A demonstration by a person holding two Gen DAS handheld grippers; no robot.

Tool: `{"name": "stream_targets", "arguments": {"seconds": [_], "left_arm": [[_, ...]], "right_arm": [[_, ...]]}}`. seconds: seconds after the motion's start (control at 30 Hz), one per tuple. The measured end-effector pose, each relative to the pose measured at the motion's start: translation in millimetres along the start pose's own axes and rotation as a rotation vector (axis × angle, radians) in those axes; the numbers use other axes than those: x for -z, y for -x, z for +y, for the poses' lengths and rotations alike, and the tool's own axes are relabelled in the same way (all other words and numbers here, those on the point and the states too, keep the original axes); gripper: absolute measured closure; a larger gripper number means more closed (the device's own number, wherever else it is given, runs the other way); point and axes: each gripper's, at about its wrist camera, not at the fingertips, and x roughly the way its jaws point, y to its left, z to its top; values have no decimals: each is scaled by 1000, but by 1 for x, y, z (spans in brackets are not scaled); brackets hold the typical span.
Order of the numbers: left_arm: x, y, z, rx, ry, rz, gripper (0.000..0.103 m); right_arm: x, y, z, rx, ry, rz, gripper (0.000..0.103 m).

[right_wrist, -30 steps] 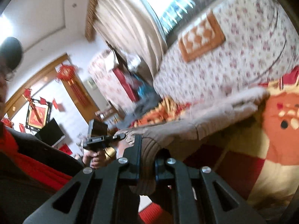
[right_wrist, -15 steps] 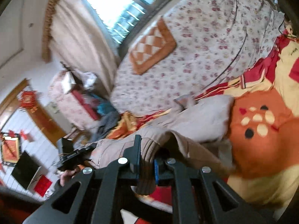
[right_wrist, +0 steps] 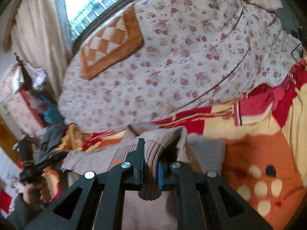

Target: Fold large clothes

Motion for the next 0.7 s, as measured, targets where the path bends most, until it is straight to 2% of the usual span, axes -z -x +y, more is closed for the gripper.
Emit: {"name": "stream_targets", "arguments": {"seconds": [0.1, 0.3, 0.37, 0.43, 0.57, 0.7], "left_arm": [[6, -40, 7, -38, 7, 48, 97], [27, -110, 17, -90, -23, 166, 93], [25, -116, 13, -106, -45, 154, 93], [27, -119, 14, -109, -43, 161, 92], [23, -118, 24, -59, 19, 178, 92], [12, -97, 38, 29, 131, 132, 92]], "right_arm": [[3, -45, -10, 94, 18, 49, 92], [30, -113, -35, 200, 72, 198, 91], [32, -123, -37, 214, 84, 222, 90], [34, -130, -41, 212, 60, 249, 85], [32, -127, -47, 179, 4, 251, 84], [23, -98, -41, 103, -36, 177, 82]]}}
